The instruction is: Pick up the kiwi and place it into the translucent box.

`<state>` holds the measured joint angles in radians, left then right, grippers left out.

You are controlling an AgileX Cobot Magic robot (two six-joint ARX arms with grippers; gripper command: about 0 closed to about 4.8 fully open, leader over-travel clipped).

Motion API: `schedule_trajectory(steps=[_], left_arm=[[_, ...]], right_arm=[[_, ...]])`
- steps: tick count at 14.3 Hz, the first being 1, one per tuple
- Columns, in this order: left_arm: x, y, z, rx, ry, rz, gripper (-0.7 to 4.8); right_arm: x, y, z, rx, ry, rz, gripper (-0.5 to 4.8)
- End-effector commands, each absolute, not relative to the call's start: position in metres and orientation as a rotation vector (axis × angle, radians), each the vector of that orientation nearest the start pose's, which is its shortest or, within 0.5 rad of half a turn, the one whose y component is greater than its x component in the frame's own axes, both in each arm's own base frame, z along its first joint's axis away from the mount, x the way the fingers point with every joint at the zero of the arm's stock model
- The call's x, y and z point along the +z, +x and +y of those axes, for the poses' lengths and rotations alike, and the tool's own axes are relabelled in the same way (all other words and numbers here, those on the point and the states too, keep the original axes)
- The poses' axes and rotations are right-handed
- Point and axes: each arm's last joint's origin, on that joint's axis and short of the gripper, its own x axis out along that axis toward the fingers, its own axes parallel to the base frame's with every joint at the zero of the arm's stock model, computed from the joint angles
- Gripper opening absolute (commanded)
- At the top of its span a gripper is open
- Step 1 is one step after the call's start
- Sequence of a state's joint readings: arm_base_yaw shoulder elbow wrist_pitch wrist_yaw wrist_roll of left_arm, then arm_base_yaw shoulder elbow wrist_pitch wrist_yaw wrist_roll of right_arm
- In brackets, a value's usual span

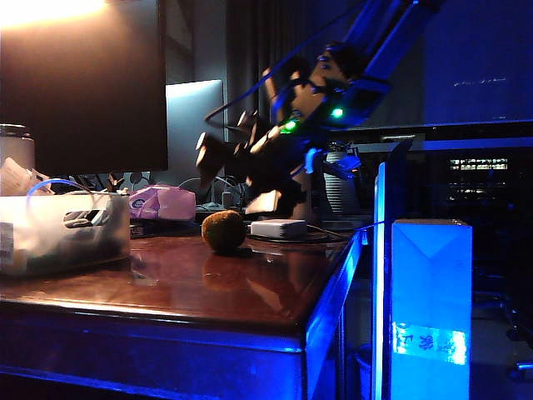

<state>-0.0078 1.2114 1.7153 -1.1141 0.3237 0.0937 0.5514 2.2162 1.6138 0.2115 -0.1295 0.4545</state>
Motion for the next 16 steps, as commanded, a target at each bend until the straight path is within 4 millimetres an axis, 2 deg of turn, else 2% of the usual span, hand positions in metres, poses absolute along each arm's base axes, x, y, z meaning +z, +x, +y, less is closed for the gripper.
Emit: schedule_trajectory(steps=[1,9,14,16], left_arm=[[0.469,0.189,-0.012,-0.397,-0.018,0.571,-0.03],[0.469,0.189,-0.017,-0.435,-0.017,0.574,-0.03],[0.469,0.189,-0.018,-0.433,-0.010,0.571,-0.03],[0.469,0.189,-0.018,-0.433,-0.009,0.570,-0.03]], right_arm=[[0.185,0.424,0.276,0.529,0.261,0.490,4.79],[0.162,0.443,0.293,0.508,0.228,0.575,4.79],[0.152,0.445,0.295,0.501,0.186,0.650,4.79],[0.151,0.444,0.294,0.502,0.182,0.664,3.24]])
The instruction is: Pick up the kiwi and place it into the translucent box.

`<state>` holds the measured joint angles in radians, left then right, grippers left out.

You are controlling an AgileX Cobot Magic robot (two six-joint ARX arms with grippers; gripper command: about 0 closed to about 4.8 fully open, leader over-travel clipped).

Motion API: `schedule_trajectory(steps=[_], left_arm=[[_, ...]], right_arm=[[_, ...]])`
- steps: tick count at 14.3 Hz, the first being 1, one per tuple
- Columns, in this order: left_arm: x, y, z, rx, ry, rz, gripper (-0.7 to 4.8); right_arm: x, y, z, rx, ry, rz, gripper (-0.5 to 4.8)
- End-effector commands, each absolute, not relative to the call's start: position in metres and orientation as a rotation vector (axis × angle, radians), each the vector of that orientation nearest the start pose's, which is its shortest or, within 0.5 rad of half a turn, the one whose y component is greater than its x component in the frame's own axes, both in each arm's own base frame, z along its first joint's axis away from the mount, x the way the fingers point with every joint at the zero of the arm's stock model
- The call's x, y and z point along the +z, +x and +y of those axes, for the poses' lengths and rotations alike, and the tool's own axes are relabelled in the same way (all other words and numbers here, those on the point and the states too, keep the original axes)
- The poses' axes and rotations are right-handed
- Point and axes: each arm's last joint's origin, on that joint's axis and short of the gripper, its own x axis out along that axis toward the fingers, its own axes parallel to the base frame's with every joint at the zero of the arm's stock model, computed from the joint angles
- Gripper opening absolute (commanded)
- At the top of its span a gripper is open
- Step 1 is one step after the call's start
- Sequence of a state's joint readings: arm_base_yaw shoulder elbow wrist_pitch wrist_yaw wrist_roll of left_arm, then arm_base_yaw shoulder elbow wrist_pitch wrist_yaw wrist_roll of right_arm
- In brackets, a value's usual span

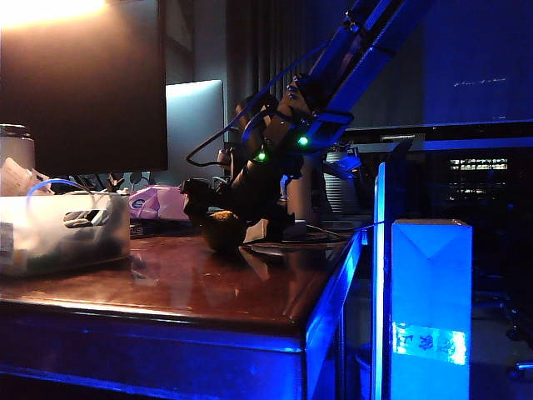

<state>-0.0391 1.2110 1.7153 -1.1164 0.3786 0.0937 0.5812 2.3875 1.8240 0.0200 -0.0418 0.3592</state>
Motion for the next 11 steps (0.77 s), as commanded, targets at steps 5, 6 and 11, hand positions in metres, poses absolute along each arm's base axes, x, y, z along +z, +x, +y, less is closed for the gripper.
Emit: schedule_trajectory(steps=[5,6,11], left_arm=[[0.470,0.189,-0.018,-0.433,-0.008,0.563,-0.03],[0.470,0.189,-0.018,-0.432,-0.009,0.563,-0.03],[0.469,0.191,-0.011,-0.197,0.048,0.580,-0.03]], right_arm=[[0.166,0.446,0.297,0.570,0.142,0.631,3.14],[0.178,0.448,0.298,0.582,0.134,0.598,3.14],[0.258,0.454,0.311,0.763,0.180,0.430,3.15]])
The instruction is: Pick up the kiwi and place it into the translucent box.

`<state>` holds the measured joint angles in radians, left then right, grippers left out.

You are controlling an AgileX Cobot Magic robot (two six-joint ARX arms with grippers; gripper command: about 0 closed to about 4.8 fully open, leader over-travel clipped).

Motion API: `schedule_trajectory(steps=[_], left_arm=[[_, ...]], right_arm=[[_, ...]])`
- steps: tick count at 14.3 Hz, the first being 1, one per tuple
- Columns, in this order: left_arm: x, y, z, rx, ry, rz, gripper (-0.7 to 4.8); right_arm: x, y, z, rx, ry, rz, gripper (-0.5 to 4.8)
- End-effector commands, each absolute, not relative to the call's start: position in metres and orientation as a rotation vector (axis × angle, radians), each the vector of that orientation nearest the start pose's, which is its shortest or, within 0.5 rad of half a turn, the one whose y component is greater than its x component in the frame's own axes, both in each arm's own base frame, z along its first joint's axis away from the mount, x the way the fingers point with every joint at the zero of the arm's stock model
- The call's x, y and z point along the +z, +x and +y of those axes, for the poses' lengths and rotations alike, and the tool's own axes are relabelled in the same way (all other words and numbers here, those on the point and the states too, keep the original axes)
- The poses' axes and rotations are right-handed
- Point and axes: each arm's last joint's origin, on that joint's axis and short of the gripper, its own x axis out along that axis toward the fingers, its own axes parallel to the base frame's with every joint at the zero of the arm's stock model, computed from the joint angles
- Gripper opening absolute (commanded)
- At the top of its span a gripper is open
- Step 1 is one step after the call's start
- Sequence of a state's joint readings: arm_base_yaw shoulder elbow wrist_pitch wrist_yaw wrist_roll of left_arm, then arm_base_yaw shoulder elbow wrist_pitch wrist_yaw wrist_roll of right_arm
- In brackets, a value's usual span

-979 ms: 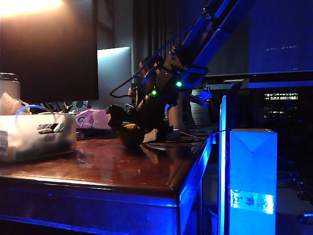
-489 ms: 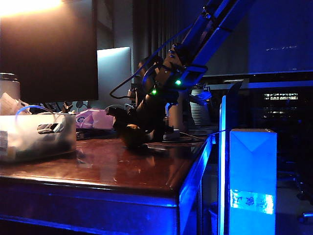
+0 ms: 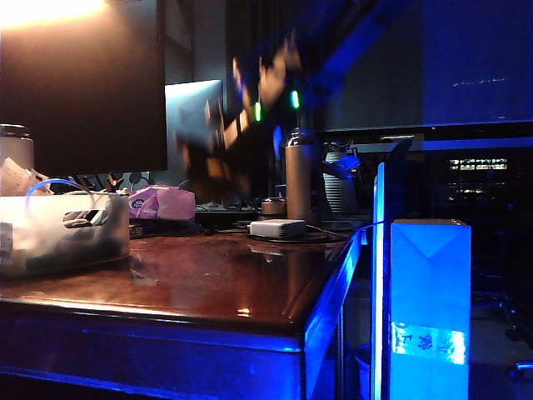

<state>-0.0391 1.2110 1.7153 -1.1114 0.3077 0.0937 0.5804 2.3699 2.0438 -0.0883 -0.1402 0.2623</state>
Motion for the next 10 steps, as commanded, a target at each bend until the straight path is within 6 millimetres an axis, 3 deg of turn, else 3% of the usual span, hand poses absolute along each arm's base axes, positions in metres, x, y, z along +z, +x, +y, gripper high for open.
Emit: schedule_trajectory(steps=[1,3,5,10], left_arm=[[0.469,0.191,-0.009,-0.108,0.064,0.584,-0.03],[0.469,0.191,-0.006,0.001,0.098,0.590,-0.03],[0.468,0.191,-0.005,0.019,0.103,0.594,-0.03],[0.467,0.190,-0.005,0.006,0.100,0.611,-0.03]], right_arm=[[0.272,0.452,0.316,0.821,0.192,0.384,3.15],[0.287,0.443,0.331,0.895,0.178,0.289,3.14],[0.290,0.429,0.350,0.947,0.151,0.244,3.15],[0.270,0.394,0.403,1.065,0.078,0.189,3.47]])
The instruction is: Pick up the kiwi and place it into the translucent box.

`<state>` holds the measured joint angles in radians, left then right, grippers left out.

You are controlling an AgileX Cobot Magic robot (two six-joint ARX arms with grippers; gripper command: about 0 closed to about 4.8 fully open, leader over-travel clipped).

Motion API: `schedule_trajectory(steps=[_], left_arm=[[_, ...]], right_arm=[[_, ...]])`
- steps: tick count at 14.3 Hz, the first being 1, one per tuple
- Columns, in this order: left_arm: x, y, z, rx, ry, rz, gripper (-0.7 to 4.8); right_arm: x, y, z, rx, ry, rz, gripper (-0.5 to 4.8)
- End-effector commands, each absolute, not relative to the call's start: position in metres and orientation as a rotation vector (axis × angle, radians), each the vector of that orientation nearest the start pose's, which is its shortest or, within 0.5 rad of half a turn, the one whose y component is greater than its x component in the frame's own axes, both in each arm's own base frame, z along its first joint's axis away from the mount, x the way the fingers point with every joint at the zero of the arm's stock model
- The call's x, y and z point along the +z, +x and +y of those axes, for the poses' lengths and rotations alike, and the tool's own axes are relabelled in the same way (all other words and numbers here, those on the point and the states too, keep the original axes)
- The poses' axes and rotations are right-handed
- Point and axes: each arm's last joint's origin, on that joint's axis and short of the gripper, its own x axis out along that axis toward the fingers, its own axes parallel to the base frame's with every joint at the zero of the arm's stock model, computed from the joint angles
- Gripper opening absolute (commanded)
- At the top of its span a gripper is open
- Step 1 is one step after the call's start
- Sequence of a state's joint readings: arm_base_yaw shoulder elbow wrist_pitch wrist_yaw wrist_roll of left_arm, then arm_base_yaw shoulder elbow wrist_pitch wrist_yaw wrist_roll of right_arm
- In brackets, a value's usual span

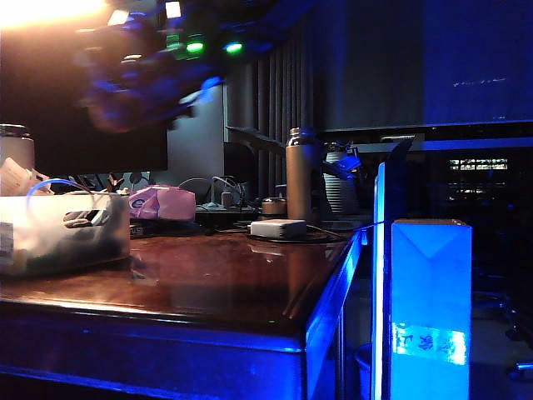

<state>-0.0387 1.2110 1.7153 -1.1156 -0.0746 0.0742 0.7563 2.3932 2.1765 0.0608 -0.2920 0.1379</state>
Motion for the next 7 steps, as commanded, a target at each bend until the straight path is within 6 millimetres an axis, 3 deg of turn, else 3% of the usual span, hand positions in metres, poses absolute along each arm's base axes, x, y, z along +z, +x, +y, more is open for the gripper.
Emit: schedule_trajectory(steps=[1,7], left_arm=[[0.467,0.190,-0.005,0.006,0.101,0.612,-0.03],[0.466,0.190,-0.005,0.004,0.101,0.619,-0.03]], right_arm=[[0.264,0.392,0.408,1.079,0.076,0.185,3.47],[0.221,0.389,0.429,1.121,0.069,0.206,3.46]])
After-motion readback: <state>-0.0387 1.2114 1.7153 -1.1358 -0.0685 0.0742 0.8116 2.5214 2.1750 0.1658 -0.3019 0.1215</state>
